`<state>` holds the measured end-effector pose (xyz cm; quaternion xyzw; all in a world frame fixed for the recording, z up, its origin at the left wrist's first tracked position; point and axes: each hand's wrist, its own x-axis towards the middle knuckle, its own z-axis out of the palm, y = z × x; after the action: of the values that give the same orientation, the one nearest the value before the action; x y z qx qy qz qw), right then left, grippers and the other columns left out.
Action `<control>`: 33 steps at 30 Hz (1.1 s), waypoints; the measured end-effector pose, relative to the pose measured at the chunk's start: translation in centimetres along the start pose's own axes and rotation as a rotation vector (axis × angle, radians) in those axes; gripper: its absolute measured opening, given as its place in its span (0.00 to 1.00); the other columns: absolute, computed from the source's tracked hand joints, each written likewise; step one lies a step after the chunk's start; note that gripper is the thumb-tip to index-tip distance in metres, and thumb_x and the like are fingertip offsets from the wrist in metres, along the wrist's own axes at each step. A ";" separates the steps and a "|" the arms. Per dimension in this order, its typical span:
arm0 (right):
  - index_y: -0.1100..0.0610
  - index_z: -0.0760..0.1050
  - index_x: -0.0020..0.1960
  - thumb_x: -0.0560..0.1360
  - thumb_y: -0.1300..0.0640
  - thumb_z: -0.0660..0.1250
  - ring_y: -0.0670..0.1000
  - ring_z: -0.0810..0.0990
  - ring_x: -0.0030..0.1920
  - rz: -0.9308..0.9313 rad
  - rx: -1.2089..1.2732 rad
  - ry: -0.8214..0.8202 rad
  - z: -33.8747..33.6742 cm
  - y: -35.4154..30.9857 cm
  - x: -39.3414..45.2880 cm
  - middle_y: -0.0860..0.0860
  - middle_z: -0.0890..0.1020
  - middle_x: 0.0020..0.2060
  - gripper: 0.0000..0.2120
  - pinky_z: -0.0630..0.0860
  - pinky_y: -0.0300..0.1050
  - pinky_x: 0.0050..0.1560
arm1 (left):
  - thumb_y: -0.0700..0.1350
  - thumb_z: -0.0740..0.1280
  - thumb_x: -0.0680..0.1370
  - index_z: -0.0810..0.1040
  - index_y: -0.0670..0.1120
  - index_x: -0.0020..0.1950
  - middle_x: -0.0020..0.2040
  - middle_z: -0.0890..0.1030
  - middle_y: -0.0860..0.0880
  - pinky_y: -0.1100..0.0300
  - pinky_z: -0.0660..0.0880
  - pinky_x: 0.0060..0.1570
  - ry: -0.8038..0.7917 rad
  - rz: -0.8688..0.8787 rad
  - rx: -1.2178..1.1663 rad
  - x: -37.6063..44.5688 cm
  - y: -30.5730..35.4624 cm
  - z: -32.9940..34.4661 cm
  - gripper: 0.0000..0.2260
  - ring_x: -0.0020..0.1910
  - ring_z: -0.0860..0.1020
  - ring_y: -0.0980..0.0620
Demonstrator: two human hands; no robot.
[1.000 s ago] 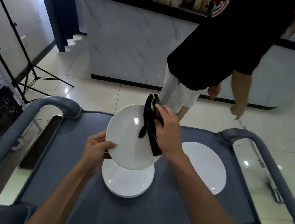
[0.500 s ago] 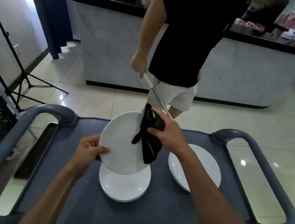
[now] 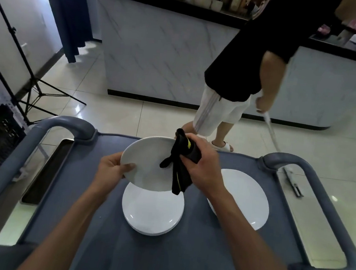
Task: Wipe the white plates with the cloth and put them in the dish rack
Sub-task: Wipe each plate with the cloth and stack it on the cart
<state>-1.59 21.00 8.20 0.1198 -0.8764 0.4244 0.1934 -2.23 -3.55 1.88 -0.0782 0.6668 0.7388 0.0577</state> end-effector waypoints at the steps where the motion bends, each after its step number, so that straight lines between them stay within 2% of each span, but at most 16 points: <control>1: 0.56 0.76 0.64 0.71 0.64 0.75 0.48 0.78 0.53 -0.019 -0.011 0.010 0.0 -0.1 -0.3 0.51 0.81 0.53 0.22 0.75 0.42 0.57 | 0.30 0.69 0.75 0.84 0.42 0.52 0.44 0.85 0.45 0.55 0.82 0.42 0.005 0.003 -0.005 0.0 -0.1 0.2 0.11 0.41 0.82 0.49; 4: 0.58 0.77 0.64 0.72 0.65 0.75 0.53 0.78 0.53 -0.088 -0.043 0.036 0.0 -0.3 -1.0 0.51 0.81 0.53 0.21 0.76 0.51 0.55 | 0.30 0.68 0.76 0.85 0.45 0.48 0.41 0.86 0.49 0.57 0.82 0.41 0.010 -0.008 -0.010 -0.2 -0.7 0.6 0.11 0.41 0.82 0.50; 8: 0.60 0.77 0.63 0.72 0.65 0.75 0.55 0.78 0.53 -0.176 -0.111 0.052 -0.2 -0.4 -1.7 0.52 0.81 0.54 0.20 0.76 0.52 0.55 | 0.32 0.67 0.77 0.86 0.50 0.45 0.42 0.86 0.50 0.52 0.82 0.48 0.000 -0.078 -0.009 -0.2 -1.5 1.0 0.14 0.45 0.83 0.48; 12: 0.62 0.78 0.63 0.72 0.66 0.75 0.56 0.78 0.53 -0.224 -0.170 0.079 -0.5 -0.2 -2.1 0.53 0.81 0.54 0.19 0.75 0.48 0.56 | 0.36 0.66 0.79 0.86 0.52 0.53 0.50 0.87 0.51 0.52 0.83 0.46 0.010 -0.129 -0.026 -0.2 -1.9 0.8 0.13 0.53 0.84 0.48; 14: 0.62 0.78 0.62 0.72 0.66 0.74 0.56 0.78 0.53 -0.239 -0.202 0.107 -0.6 0.0 -2.2 0.54 0.81 0.54 0.19 0.74 0.46 0.57 | 0.40 0.67 0.79 0.84 0.51 0.57 0.53 0.86 0.49 0.50 0.83 0.44 0.040 -0.186 -0.109 -0.4 -2.1 0.7 0.11 0.53 0.85 0.49; 16: 0.62 0.79 0.62 0.72 0.67 0.74 0.57 0.78 0.52 -0.244 -0.228 0.136 -0.7 0.2 -2.4 0.54 0.81 0.54 0.19 0.74 0.45 0.57 | 0.44 0.69 0.79 0.82 0.47 0.59 0.54 0.86 0.46 0.46 0.83 0.42 0.104 -0.282 -0.189 -0.9 -2.0 0.8 0.10 0.52 0.85 0.45; 19: 0.63 0.80 0.61 0.71 0.68 0.75 0.57 0.78 0.52 -0.267 -0.274 0.165 -0.6 0.5 -2.9 0.55 0.81 0.53 0.19 0.75 0.51 0.55 | 0.54 0.67 0.80 0.79 0.41 0.61 0.54 0.86 0.43 0.45 0.83 0.41 0.045 -0.414 -0.249 -1.7 -1.6 1.5 0.17 0.50 0.85 0.41; 24: 0.62 0.81 0.61 0.72 0.68 0.74 0.59 0.78 0.53 -0.346 -0.354 0.157 0.2 0.9 -4.2 0.57 0.81 0.53 0.17 0.75 0.56 0.51 | 0.65 0.68 0.76 0.78 0.43 0.62 0.54 0.86 0.43 0.43 0.82 0.41 -0.063 -0.507 -0.389 -2.3 0.2 3.6 0.28 0.51 0.85 0.38; 29: 0.61 0.81 0.60 0.72 0.68 0.73 0.60 0.78 0.52 -0.407 -0.386 0.130 0.7 0.9 -5.8 0.59 0.81 0.52 0.17 0.74 0.56 0.50 | 0.62 0.72 0.74 0.79 0.40 0.61 0.53 0.86 0.41 0.42 0.82 0.41 -0.017 -0.511 -0.412 -2.6 0.5 4.6 0.28 0.50 0.85 0.37; 33: 0.60 0.81 0.60 0.73 0.67 0.73 0.59 0.77 0.52 -0.443 -0.381 0.088 1.0 0.9 -7.0 0.59 0.81 0.52 0.16 0.74 0.55 0.50 | 0.50 0.72 0.77 0.78 0.36 0.57 0.46 0.86 0.39 0.44 0.82 0.39 0.047 -0.518 -0.500 -2.8 0.1 4.7 0.18 0.45 0.86 0.38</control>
<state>4.07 21.11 3.91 0.2512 -0.8837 0.2044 0.3380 0.30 1.18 3.03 -0.2733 0.4248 0.8380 0.2065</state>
